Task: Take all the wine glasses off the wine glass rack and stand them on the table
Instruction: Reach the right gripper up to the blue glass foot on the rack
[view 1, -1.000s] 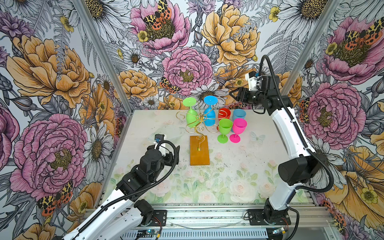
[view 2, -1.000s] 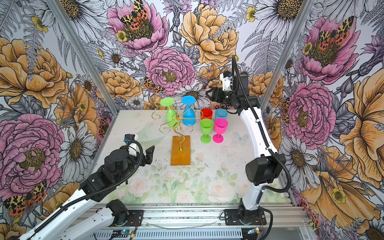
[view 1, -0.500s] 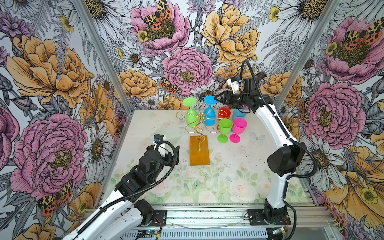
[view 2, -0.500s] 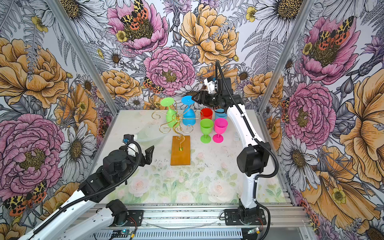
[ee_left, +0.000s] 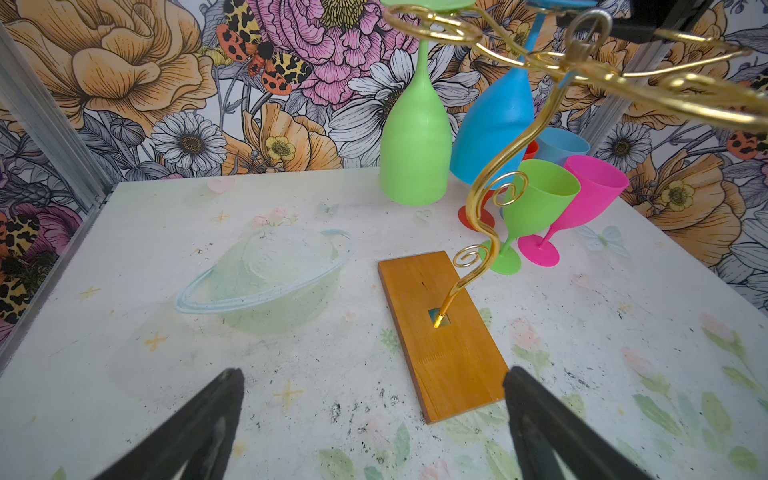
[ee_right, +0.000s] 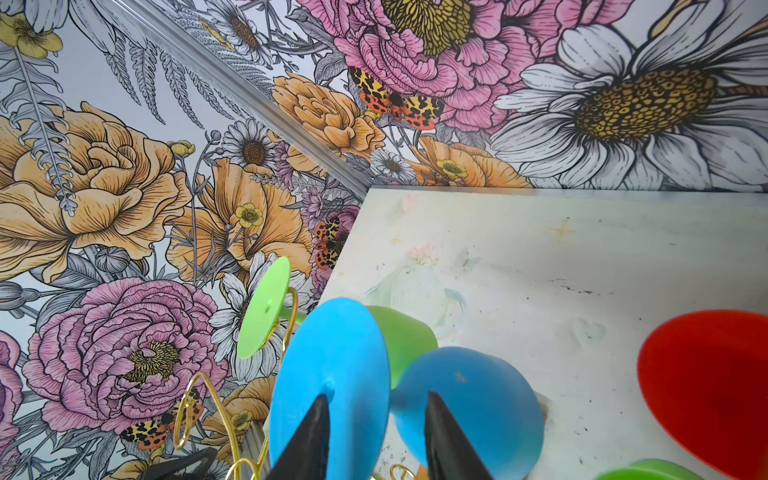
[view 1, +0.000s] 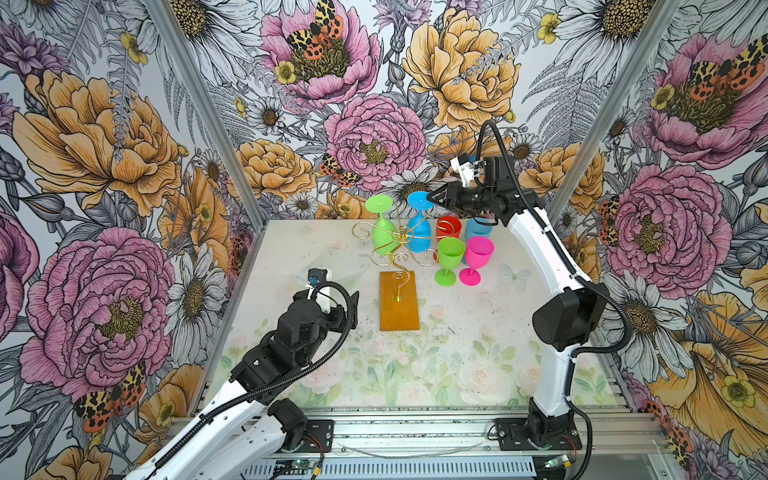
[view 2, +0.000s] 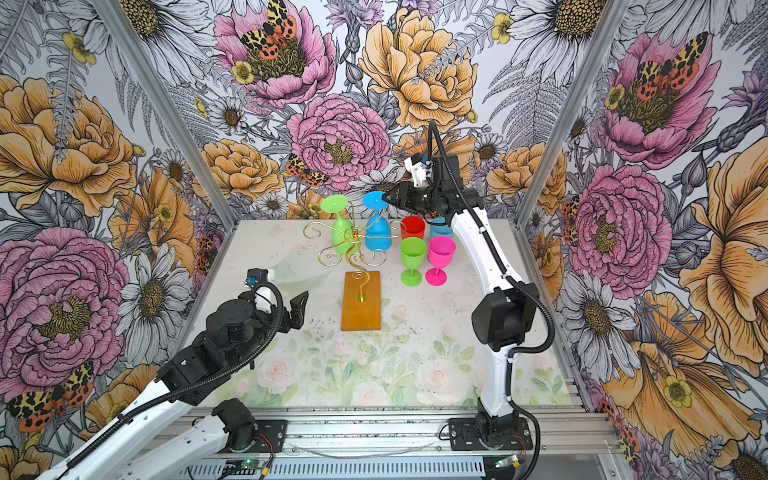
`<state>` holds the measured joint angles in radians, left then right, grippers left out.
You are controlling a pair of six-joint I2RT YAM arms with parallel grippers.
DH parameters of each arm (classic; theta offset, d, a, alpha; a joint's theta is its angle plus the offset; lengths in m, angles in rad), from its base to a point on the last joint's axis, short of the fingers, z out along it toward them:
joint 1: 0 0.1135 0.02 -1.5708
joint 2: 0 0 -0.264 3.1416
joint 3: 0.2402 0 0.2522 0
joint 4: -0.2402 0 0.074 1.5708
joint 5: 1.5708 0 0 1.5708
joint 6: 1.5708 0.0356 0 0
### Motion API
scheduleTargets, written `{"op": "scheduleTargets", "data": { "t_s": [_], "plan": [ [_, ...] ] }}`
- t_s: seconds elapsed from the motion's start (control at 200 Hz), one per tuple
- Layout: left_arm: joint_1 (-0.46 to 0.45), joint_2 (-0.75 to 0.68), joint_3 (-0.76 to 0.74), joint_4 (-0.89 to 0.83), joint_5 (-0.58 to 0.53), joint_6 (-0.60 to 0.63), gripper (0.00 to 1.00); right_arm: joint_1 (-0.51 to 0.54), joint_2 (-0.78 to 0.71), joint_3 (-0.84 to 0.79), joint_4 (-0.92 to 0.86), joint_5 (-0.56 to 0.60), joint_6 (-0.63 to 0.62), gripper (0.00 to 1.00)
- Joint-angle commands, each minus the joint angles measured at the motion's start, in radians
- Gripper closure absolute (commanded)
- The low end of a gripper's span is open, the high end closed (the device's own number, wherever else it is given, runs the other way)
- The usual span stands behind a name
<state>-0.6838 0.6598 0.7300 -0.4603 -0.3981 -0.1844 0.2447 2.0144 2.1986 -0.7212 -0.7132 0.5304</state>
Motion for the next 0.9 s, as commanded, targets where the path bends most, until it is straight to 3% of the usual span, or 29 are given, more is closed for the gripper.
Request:
{"op": "scheduleTargets", "data": {
  "t_s": [0.0, 0.415, 0.896],
  "plan": [
    [0.01, -0.011, -0.007, 0.003, 0.018, -0.005, 0.01, 0.001, 0.018, 0.029, 0.005, -0.026, 0.004, 0.63],
    [0.01, -0.01, -0.006, 0.002, 0.016, -0.003, 0.01, 0.002, 0.008, 0.033, 0.006, 0.003, 0.009, 0.83],
    [0.01, -0.015, -0.009, 0.004, 0.016, -0.007, 0.01, 0.002, -0.031, 0.042, 0.007, 0.019, 0.013, 0.96]
  ]
}}
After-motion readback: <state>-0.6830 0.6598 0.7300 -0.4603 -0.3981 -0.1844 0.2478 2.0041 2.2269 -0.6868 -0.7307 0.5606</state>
